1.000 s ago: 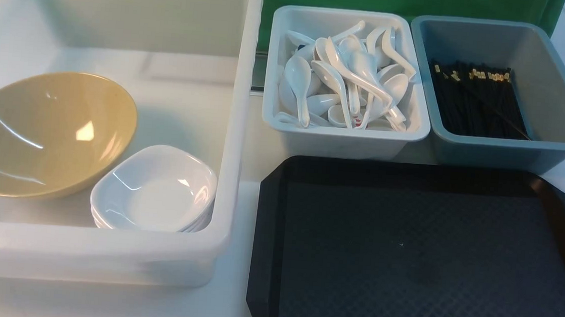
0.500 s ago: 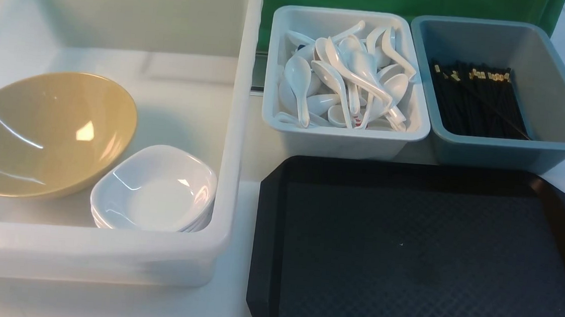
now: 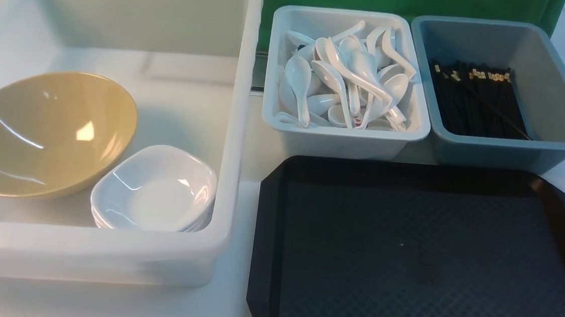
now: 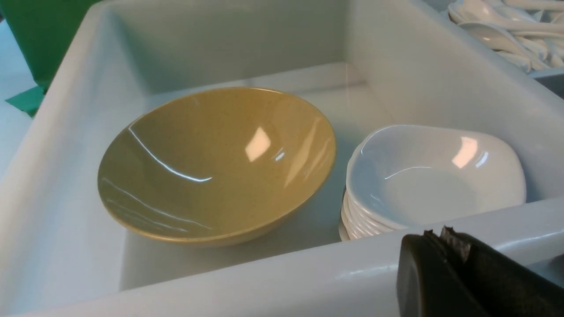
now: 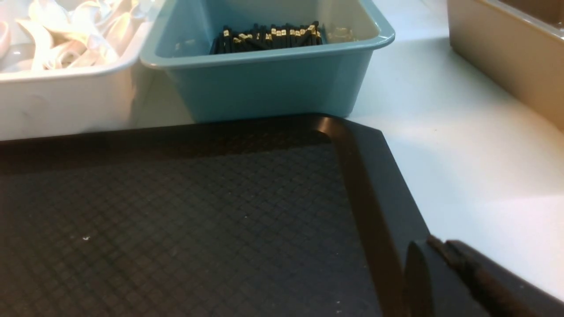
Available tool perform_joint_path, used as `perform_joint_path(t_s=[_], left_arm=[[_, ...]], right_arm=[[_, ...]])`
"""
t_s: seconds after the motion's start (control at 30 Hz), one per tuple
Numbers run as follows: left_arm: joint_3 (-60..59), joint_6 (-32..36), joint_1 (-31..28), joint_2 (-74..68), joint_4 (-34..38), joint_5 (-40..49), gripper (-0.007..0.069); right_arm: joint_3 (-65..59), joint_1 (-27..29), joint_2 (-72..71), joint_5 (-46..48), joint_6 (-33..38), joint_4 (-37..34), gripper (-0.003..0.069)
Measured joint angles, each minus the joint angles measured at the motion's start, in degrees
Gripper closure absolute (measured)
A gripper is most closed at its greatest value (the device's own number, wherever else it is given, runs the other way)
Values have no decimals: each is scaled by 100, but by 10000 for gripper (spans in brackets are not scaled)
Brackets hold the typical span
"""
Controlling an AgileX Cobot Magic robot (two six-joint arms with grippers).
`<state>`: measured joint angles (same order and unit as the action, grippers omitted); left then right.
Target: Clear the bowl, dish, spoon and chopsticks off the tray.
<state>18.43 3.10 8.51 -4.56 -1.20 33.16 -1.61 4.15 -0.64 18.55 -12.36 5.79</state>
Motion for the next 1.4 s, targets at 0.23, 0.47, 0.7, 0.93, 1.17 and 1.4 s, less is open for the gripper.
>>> perform_joint_path(t_s=[0.23,0.47,0.7,0.93,1.17,1.4], left_arm=[[-1504,0,-772,256,23,-2202,636],[-1985,0,-1189,515,160,-2248,636],[-1990,0,-1194,527,160,-1564,636],[-1990,0,-1196,533,160,-1564,636],[-1990,0,-1196,533,160,-1564,636],[-1990,0,-1196,533,160,-1564,636]], right_arm=[[0,0,0,0,0,0,606],[0,0,0,2,0,0,598],[0,0,0,2,0,0,592],[0,0,0,2,0,0,581],[0,0,0,2,0,0,580],[0,0,0,2,0,0,574]])
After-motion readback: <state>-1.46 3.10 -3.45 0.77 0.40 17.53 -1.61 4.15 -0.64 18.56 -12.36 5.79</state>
